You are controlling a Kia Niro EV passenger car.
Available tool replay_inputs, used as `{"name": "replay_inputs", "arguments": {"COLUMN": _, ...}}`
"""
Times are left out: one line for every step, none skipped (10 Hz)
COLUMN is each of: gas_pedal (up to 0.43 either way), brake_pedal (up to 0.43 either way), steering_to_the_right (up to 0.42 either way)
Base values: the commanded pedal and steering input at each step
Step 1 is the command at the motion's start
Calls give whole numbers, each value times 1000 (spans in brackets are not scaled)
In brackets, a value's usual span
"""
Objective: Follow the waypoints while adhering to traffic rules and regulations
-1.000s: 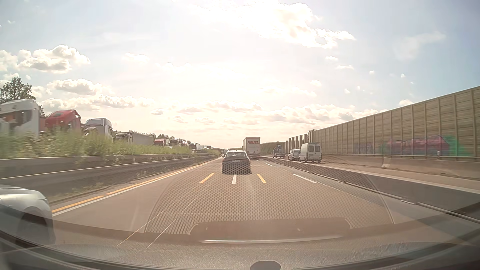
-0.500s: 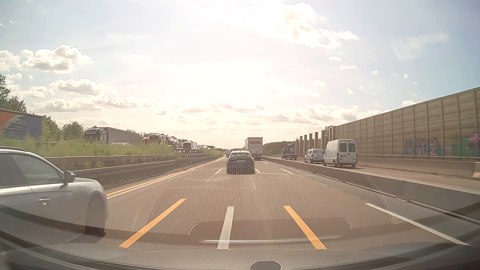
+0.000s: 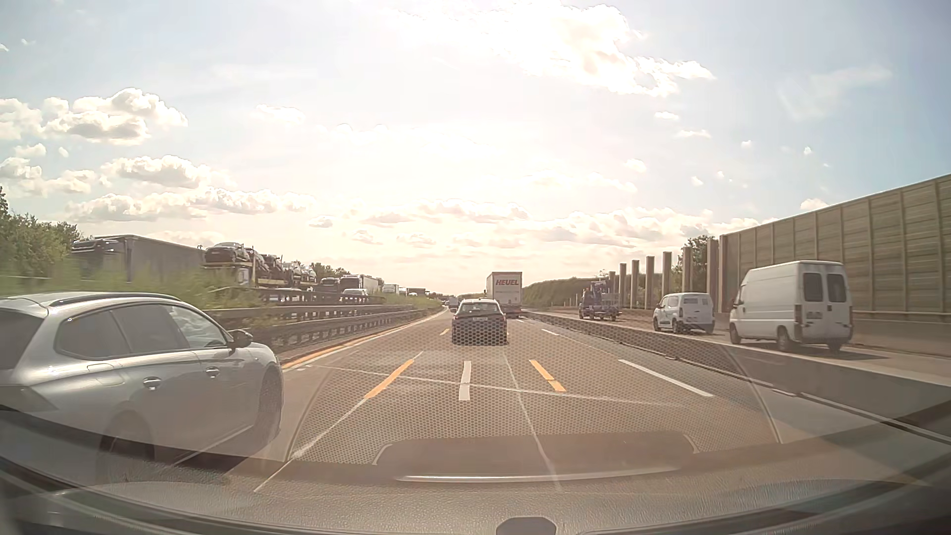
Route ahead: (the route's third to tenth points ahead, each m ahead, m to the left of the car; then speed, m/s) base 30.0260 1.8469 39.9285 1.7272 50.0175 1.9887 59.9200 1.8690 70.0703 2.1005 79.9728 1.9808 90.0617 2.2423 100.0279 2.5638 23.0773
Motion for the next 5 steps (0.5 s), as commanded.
{"name": "replay_inputs", "arguments": {"gas_pedal": 138, "brake_pedal": 0, "steering_to_the_right": -2}}
{"name": "replay_inputs", "arguments": {"gas_pedal": 138, "brake_pedal": 0, "steering_to_the_right": -2}}
{"name": "replay_inputs", "arguments": {"gas_pedal": 138, "brake_pedal": 0, "steering_to_the_right": -2}}
{"name": "replay_inputs", "arguments": {"gas_pedal": 138, "brake_pedal": 0, "steering_to_the_right": -2}}
{"name": "replay_inputs", "arguments": {"gas_pedal": 138, "brake_pedal": 0, "steering_to_the_right": -2}}
